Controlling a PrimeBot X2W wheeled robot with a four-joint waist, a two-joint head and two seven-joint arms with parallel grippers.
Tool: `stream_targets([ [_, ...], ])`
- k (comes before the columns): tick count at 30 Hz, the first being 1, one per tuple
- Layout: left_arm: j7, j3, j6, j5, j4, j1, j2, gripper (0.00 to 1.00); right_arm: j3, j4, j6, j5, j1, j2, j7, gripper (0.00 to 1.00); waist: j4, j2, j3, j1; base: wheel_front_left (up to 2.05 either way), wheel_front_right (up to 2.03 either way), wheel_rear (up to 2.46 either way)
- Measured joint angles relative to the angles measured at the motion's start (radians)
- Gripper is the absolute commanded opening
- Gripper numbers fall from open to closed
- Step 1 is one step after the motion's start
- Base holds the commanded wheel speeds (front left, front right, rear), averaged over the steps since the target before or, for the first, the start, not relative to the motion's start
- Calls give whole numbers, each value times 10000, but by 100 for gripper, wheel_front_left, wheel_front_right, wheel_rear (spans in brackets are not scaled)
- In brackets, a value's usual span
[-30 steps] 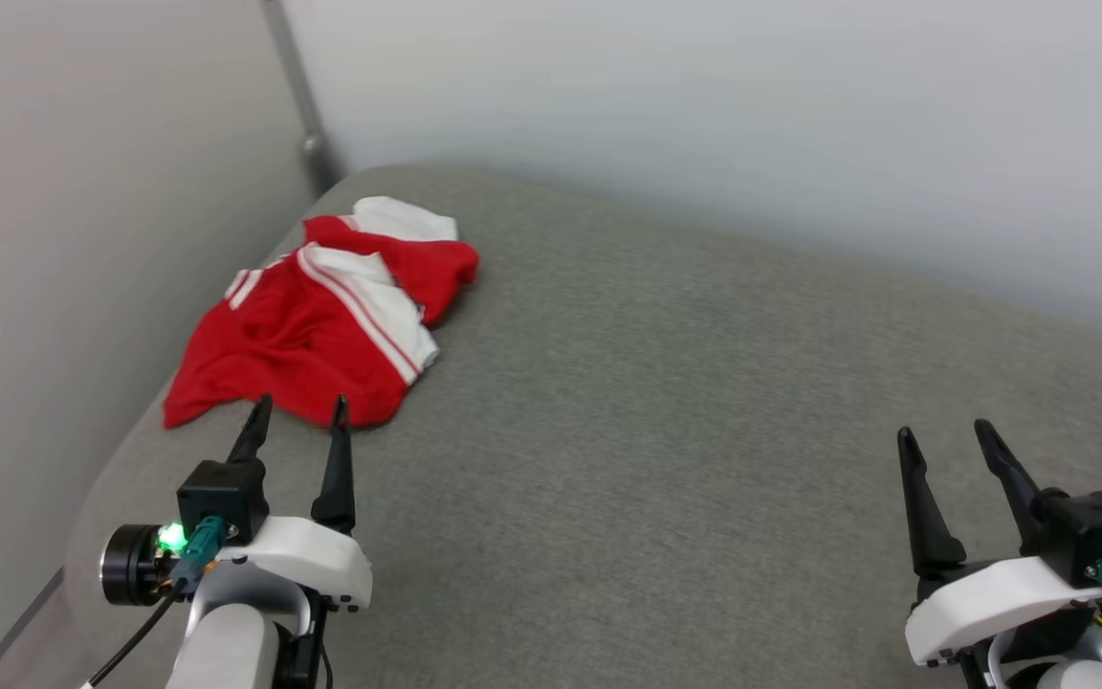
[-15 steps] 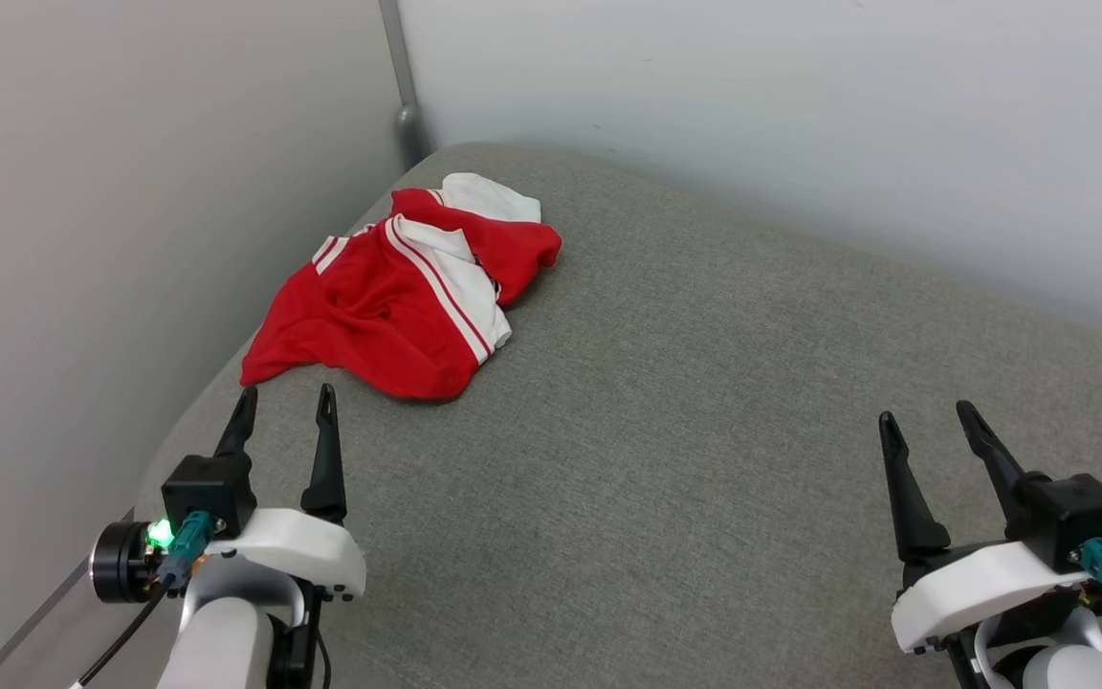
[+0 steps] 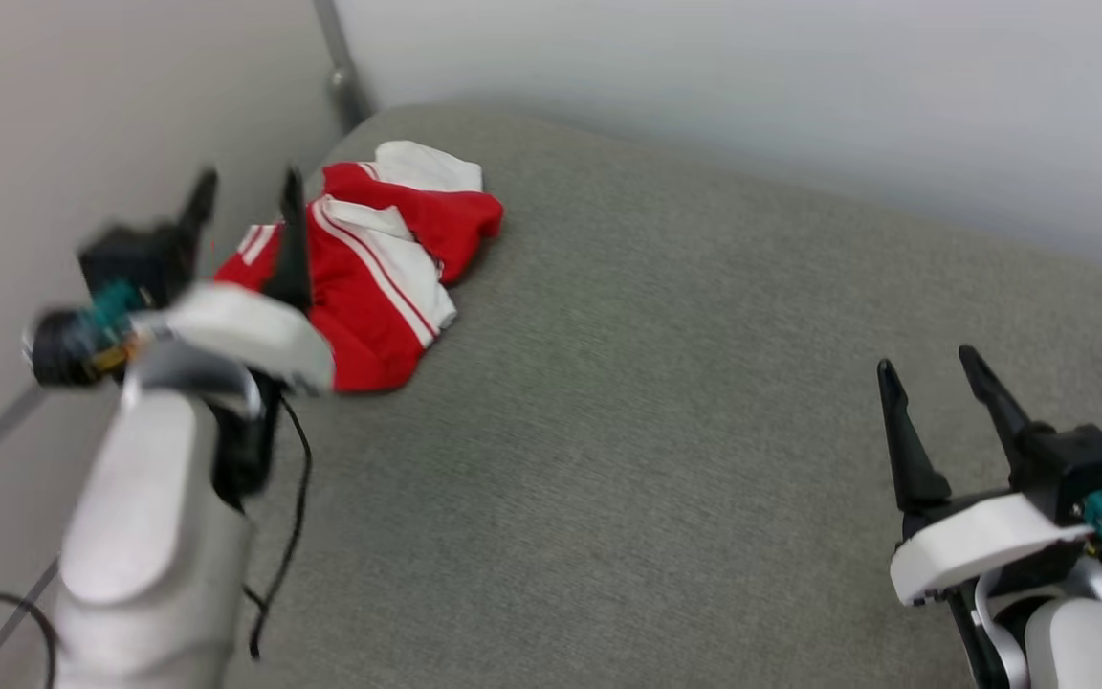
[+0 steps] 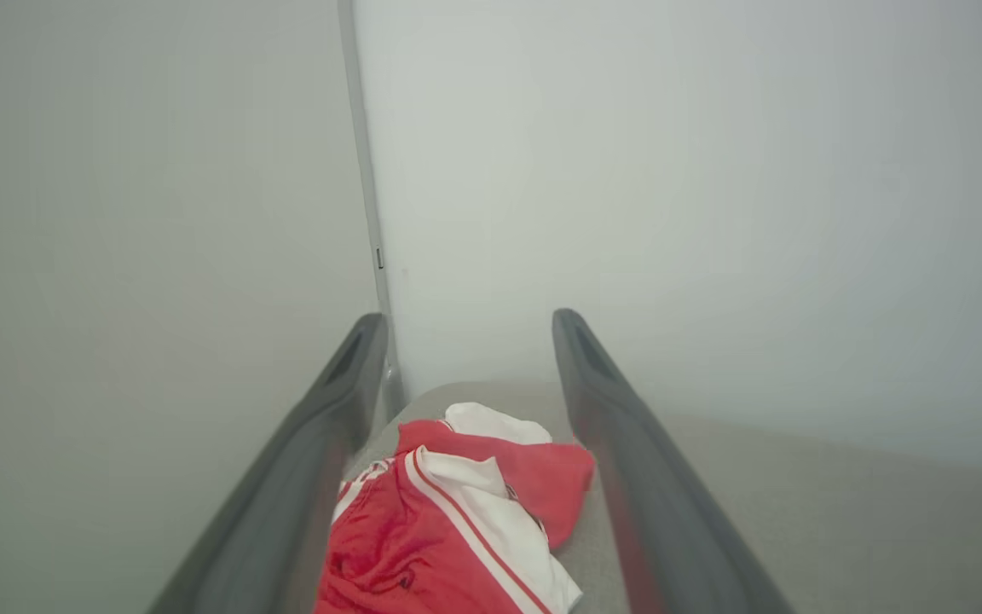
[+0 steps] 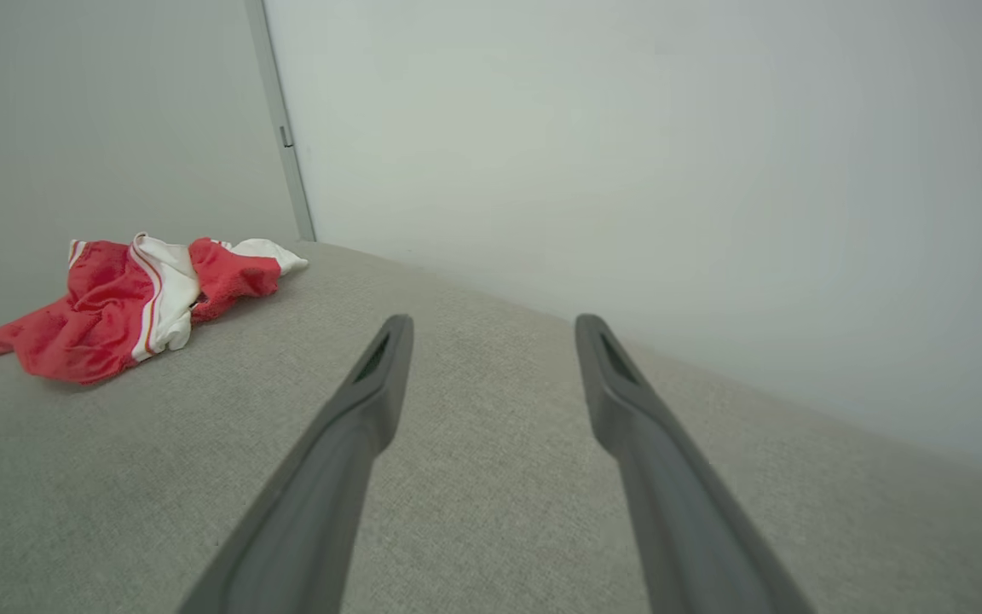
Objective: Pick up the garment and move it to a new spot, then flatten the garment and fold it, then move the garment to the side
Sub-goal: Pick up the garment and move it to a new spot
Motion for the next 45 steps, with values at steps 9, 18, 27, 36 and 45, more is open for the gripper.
stream_targets([
  [9,2771,995,-514,-995,732,-3543,1718,100,-222,-499,0,-715,-938,-2,196,100,-1236,0,1778,1,0,0,0],
  [18,5894,1208,-966,-1946,2600,-4921,3212,100,-337,-602,0,-713,-1614,-4,-86,100,-2355,0,3607,2,0,0,0],
  [27,8541,1304,-1007,-2673,4023,-4224,3871,100,-226,-731,0,-516,-1856,-4,-255,100,-3117,0,4672,2,0,0,0],
  [36,8681,1766,-648,-3202,4203,-3722,3877,43,-226,-1051,0,-387,-1899,-4,-159,100,-3388,0,4852,1,0,0,0],
  [45,6959,1486,-374,-2635,4217,-3313,3649,0,-203,-1072,0,-370,-1693,-4,-234,100,-3326,0,4083,1,0,0,0],
])
